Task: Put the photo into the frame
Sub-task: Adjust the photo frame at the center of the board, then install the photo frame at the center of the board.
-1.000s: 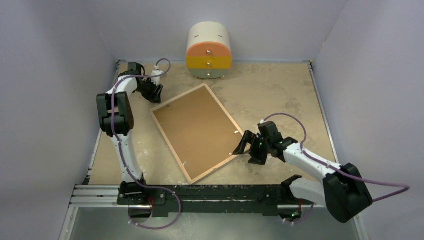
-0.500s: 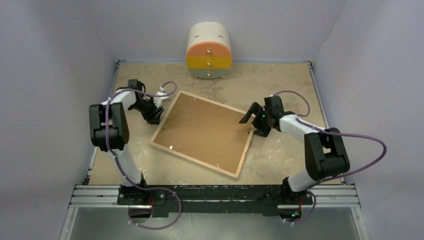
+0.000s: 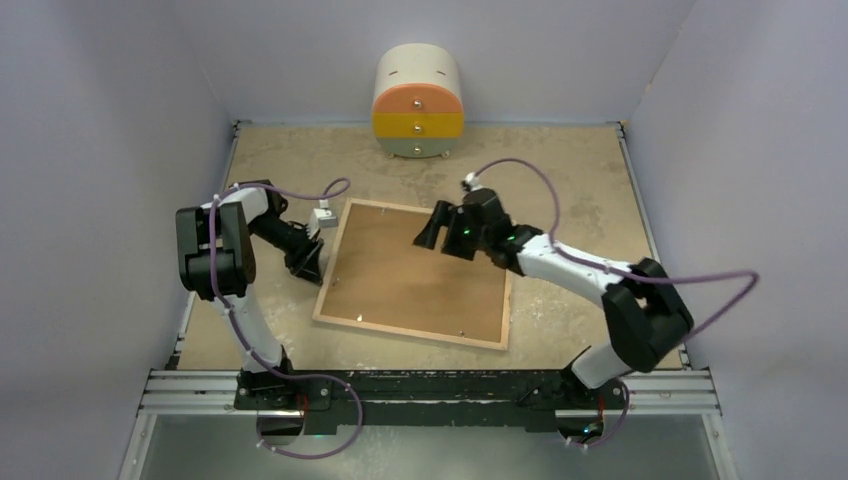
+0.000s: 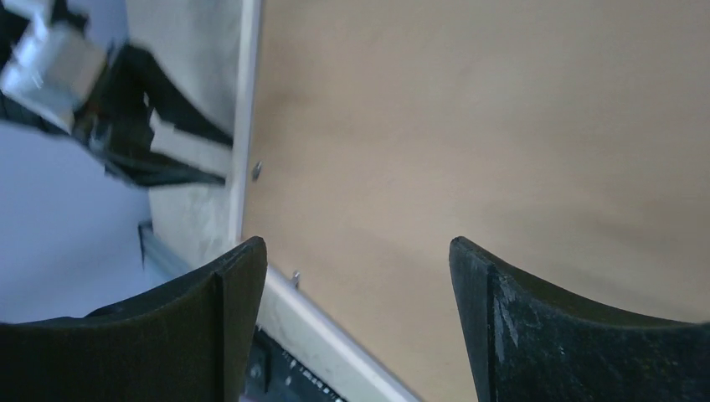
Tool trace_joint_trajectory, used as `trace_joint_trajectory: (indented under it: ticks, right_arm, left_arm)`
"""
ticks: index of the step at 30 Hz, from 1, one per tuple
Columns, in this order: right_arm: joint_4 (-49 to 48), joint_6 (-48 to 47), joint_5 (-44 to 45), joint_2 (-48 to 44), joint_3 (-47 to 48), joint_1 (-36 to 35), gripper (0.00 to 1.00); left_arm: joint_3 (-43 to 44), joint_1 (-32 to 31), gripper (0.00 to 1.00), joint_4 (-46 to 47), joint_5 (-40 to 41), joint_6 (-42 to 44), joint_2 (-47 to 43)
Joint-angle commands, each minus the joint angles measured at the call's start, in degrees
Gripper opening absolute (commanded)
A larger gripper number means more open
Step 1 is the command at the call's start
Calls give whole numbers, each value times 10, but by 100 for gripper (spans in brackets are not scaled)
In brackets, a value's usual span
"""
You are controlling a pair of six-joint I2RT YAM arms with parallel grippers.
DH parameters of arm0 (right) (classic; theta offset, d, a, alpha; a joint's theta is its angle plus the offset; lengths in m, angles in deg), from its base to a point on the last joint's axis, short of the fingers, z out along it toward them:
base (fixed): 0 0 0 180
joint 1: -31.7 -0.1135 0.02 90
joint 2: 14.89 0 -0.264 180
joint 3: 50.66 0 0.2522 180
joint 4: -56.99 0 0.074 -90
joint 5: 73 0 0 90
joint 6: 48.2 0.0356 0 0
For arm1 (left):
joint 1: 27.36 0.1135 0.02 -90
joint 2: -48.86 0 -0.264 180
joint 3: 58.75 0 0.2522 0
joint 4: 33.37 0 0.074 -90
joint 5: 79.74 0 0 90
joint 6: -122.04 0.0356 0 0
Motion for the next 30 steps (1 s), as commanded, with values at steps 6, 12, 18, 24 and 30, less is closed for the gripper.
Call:
trace_joint_trajectory:
  ticks: [6,12,18,24,30]
  right_arm:
    - [-190,110,-92,221,106,-163,74]
    - [-214,130,-91,315,183,-212,68]
    - [-224,138,-75,374,228,-235,62]
    - [-224,130,-44,398,252,-236,61]
    - [-210,108,-16,416,270,-237,58]
  left_arm:
    - [-3,1,40,15,-42,-4,25]
    - [-5,2,33,55,-30,-44,30]
    - [-10,2,31,60,-27,-49,32]
    - [-14,2,30,61,-28,-50,26]
    - [-23,2,30,65,-24,-45,26]
